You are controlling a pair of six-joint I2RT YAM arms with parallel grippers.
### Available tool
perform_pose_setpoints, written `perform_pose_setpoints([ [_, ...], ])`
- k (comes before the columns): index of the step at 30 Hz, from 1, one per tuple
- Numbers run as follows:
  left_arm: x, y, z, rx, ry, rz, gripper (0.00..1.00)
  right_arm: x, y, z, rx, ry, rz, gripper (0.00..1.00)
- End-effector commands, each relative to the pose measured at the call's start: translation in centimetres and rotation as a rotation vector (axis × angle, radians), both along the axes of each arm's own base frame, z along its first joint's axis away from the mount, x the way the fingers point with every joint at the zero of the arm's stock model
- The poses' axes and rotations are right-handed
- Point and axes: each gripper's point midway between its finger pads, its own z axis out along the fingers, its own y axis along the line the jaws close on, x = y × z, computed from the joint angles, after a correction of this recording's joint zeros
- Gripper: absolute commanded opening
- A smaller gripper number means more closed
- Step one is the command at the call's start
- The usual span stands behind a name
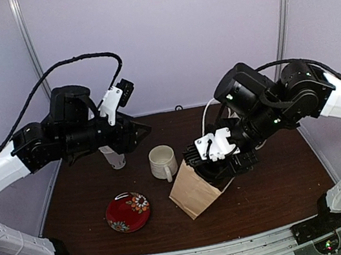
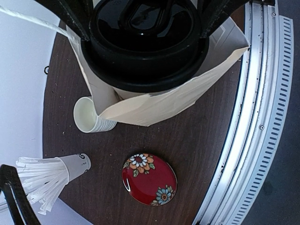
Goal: Pack the takeout coffee
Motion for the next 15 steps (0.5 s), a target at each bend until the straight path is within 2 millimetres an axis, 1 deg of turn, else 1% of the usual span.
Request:
perform_pose_setpoints([
  [1,-3.0,-0.9,0.0,-0.004,-0.05,-0.016,0.61,1.3,0.9,1.4,0.062,0.024,-0.051,0.43],
  [3,-4.4,-1.4,-0.3,-0.018,-0.051,-0.026,0.61,2.1,0.8,1.9,0.079,0.037,-0.083,0.43],
  [5,-4.7,-1.9,-0.7,-0.051,-0.022,-0.004,0.61,2.8,0.6,2.3,0.099,0.063,-0.11,0.43],
  [9,-5.7,-4.3,-0.9,-0.1,0.024,-0.031,0.6,3.5,0.1,2.5,0.108,0.088,-0.139,0.44],
  [12,-5.6,-5.5,-1.3,-0.115,0.048,-0.007,0.61,3.9,-0.4,2.2,0.101,0.096,-0.161,0.44],
  [14,-4.7,-5.5,-1.1,-0.13,0.047,0.057,0.61,4.2,-0.8,2.2,0.107,0.109,-0.175,0.44],
  [15,-4.3,-5.4,-0.7,-0.154,0.046,0.091,0.61,4.3,-1.1,2.4,0.115,0.111,-0.181,0.44],
])
